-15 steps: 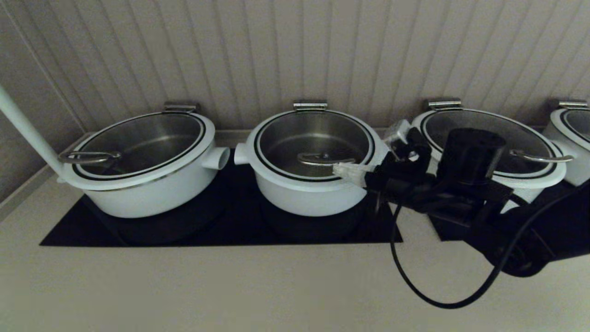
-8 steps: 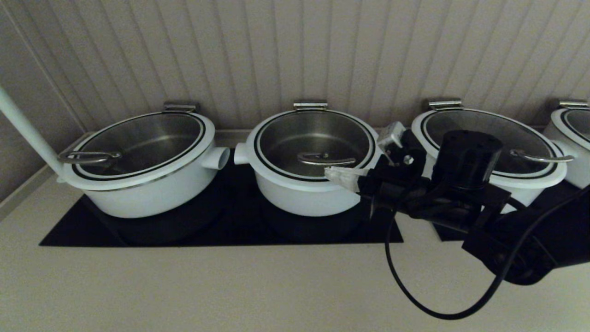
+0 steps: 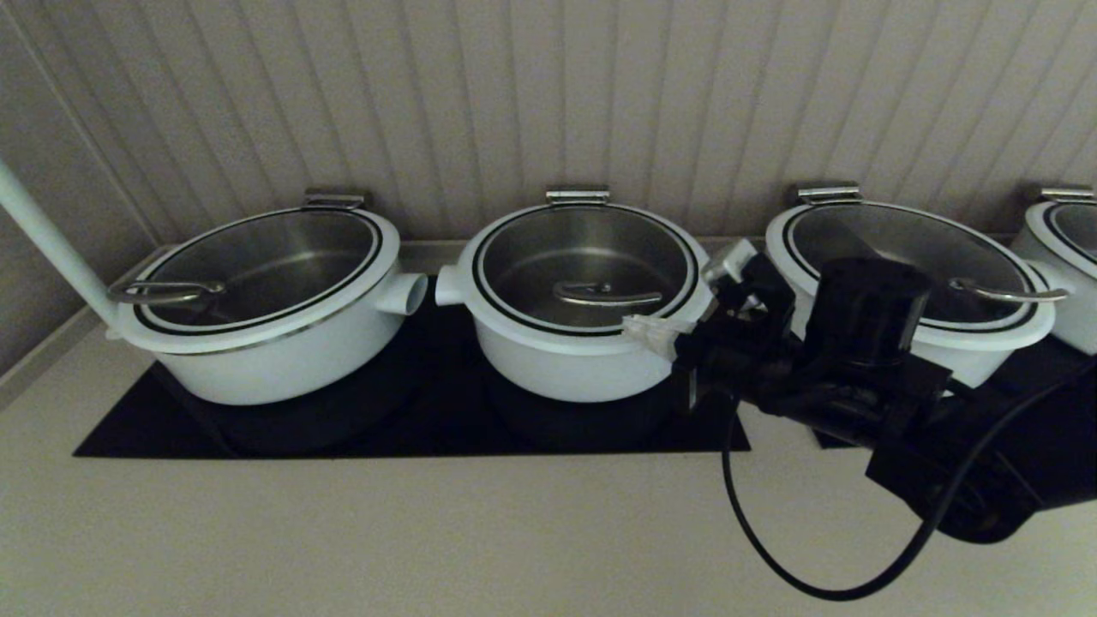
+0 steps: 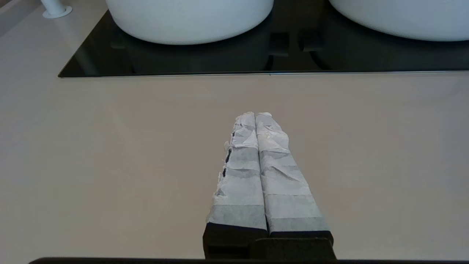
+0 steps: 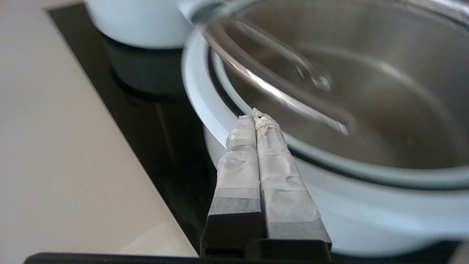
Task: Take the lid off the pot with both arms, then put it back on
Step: Open the food pot lid a small opening with the right arm
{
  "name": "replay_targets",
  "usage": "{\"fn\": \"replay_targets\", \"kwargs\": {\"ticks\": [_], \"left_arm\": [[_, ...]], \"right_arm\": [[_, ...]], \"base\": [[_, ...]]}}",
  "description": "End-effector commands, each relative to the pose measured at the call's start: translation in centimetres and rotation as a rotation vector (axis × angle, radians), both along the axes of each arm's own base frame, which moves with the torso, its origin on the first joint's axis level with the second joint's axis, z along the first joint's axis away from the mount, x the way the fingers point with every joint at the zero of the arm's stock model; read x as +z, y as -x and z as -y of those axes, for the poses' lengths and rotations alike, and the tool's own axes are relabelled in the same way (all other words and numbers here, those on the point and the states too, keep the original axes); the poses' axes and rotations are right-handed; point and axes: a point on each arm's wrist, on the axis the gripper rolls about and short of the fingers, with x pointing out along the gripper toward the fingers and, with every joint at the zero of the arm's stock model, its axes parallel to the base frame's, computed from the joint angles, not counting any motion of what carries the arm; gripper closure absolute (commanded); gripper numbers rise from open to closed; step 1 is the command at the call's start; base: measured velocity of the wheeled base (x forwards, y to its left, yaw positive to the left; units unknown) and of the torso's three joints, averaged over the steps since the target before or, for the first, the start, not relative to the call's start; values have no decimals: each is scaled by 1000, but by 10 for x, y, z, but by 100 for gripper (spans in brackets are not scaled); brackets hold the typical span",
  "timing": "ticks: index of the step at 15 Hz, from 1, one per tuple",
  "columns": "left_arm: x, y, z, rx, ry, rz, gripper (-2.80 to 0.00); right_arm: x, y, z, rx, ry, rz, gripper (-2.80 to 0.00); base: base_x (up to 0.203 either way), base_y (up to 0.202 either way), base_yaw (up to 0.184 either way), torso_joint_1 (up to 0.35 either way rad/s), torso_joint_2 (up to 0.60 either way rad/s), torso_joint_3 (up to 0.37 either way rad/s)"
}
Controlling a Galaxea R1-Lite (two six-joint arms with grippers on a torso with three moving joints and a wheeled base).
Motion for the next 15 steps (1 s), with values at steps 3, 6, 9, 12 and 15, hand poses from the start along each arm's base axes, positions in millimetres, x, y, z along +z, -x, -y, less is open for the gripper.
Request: {"fn": "replay_targets", "kwargs": {"ticks": [3, 6, 9, 12, 15], "left_arm": [[0, 0, 0, 0, 0, -1, 0], [0, 0, 0, 0, 0, 1, 0], [0, 0, 0, 0, 0, -1, 0], [0, 0, 0, 0, 0, -1, 0], [0, 0, 0, 1, 0, 0, 0]], "right_arm": [[-7, -1, 0, -19, 8, -12, 0], [-10, -8, -4, -38, -4, 15, 0], [-8, -16, -9, -43, -42, 81, 0], [-3, -22, -13, -57, -46, 119, 0], [-1, -23, -13, -60, -49, 127, 0]], "base": [[0, 0, 0, 0, 0, 0], [0, 0, 0, 0, 0, 0], [0, 0, 0, 0, 0, 0], [0, 0, 0, 0, 0, 0], [0, 0, 0, 0, 0, 0]]}}
